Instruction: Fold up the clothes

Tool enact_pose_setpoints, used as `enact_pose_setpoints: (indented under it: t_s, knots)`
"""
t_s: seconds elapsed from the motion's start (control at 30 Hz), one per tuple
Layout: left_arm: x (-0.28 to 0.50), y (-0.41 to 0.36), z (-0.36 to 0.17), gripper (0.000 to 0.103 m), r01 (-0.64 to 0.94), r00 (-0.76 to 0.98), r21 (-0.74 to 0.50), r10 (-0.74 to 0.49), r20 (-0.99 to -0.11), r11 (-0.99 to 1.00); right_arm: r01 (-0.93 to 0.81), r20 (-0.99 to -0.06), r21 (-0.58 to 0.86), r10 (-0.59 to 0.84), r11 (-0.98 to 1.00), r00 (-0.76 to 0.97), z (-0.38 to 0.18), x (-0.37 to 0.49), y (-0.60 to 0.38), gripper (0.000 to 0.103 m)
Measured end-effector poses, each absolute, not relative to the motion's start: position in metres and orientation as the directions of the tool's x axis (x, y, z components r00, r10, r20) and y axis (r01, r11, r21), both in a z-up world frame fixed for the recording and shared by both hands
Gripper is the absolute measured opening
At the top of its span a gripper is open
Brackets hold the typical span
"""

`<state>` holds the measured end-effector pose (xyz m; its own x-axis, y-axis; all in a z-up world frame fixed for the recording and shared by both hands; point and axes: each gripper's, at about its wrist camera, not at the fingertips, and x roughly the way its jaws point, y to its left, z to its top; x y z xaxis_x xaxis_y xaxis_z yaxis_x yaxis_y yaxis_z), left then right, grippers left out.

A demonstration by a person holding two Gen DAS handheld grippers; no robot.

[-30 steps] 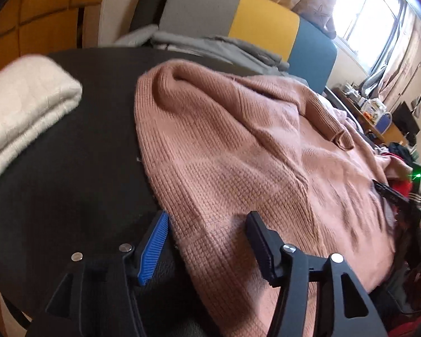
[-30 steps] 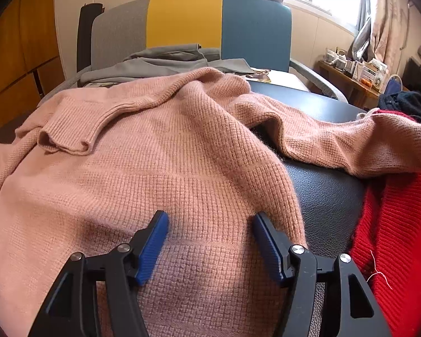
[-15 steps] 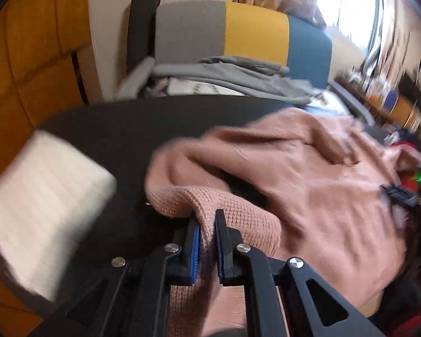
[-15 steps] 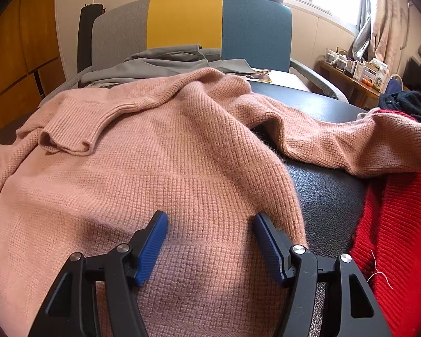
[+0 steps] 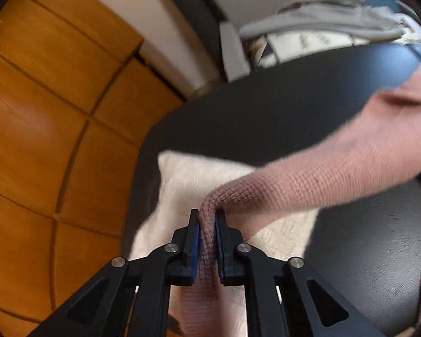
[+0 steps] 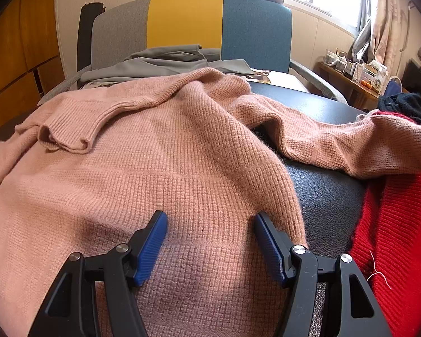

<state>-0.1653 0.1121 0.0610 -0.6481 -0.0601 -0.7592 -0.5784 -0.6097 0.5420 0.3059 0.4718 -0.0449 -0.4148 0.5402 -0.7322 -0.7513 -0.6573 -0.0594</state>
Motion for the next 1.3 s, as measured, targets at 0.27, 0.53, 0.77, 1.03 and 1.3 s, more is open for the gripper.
enact_pose_setpoints:
  t_s: [0.27, 0.53, 0.77, 1.03, 1.3]
  knots:
    - [-0.174, 0.111, 0.046, 0.023, -0.503, -0.665, 0.556, -0.115, -0.738, -0.662, -0.752, -0.732, -0.063, 0.543, -0.657, -0.412, -0.046, 0.306, 0.473, 0.066]
    - [-0.139, 0.099, 0.155, 0.023, -0.217, -0.879, 0.414, -0.008, -0.477, -0.884, -0.754, -0.731, -0.056, 0.541, -0.655, -0.416, -0.046, 0.306, 0.473, 0.067]
    - [-0.001, 0.211, 0.090, 0.024, -0.713, -0.596, 0.154, 0.477, -0.646, -0.683, -0.747, -0.738, -0.062, 0.534, -0.662, -0.412, -0.044, 0.304, 0.472, 0.068]
    - [0.087, 0.309, -0.020, 0.024, -0.823, -0.326, -0.077, 0.580, -0.747, -0.562, -0.531, -0.648, -0.066, 0.441, -0.845, -0.621, 0.016, 0.247, 0.437, 0.067]
    - [0.072, 0.296, -0.030, 0.025, -0.805, -0.281, -0.188, 0.641, -0.714, -0.562, -0.286, -0.708, -0.261, 0.384, -0.922, -0.592, -0.016, 0.123, 0.419, 0.067]
